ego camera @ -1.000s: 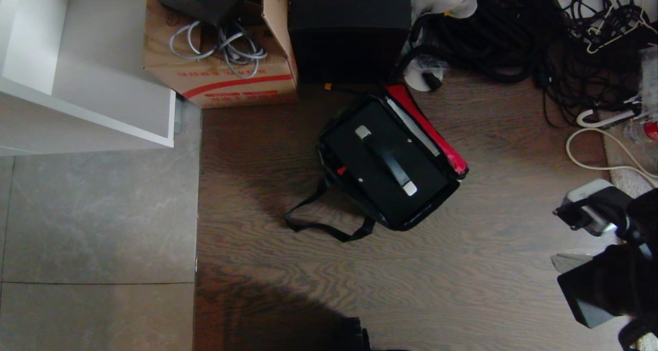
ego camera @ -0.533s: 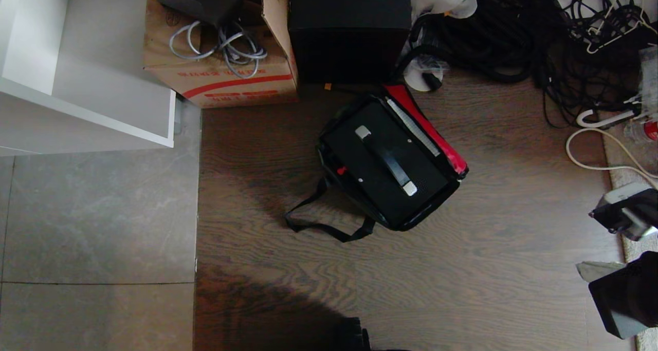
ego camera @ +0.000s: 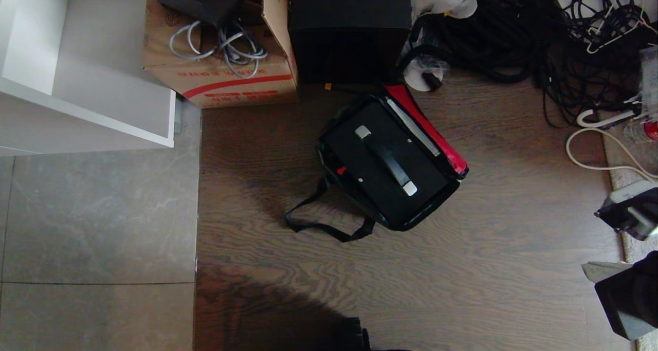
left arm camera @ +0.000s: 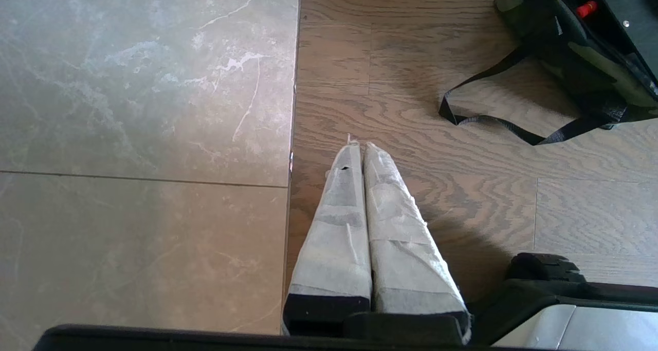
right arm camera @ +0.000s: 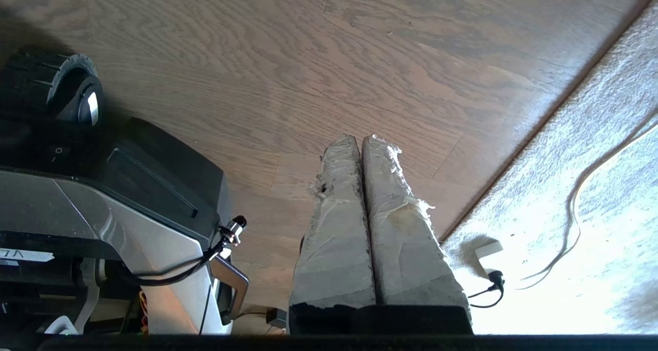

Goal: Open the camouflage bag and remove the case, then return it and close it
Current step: Close the top of the storage box

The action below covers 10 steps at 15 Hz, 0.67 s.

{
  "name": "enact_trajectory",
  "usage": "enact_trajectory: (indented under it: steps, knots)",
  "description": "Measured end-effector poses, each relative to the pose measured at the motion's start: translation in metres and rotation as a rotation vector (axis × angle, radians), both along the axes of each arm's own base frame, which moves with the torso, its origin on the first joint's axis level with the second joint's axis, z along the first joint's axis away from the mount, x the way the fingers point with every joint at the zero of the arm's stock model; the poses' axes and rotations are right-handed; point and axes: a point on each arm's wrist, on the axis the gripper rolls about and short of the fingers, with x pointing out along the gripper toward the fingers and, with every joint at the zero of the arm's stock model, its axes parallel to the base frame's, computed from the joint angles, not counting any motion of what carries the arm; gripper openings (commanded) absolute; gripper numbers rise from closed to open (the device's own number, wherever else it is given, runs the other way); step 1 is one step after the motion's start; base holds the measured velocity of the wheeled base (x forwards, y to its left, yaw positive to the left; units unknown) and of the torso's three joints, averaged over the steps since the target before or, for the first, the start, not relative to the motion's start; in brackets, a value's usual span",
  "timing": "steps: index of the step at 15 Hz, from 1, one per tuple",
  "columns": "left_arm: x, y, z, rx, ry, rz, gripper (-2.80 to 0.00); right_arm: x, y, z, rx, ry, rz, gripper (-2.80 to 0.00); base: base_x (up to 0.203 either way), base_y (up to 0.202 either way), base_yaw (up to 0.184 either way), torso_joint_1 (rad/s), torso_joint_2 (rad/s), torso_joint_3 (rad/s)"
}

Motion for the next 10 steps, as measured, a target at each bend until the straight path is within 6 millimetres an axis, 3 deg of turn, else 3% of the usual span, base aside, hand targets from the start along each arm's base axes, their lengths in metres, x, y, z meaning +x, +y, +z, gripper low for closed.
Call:
enact_trajectory:
  steps: [4,10]
  knots:
    - [0.0,0.0,0.0,0.0,0.0,0.001,-2.8,0.0016,0.0013,0.0041,0.006,-0.009,0.001,-2.8,-0.015,0.0,0.0,-0.001,0.0,0.003]
    - [0.0,0.0,0.0,-0.001,0.0,0.001,-2.8,0.0016,0.0012,0.0048,0.005,-0.011,0.001,-2.8,-0.172,0.0,-0.001,0.003,0.0,0.005]
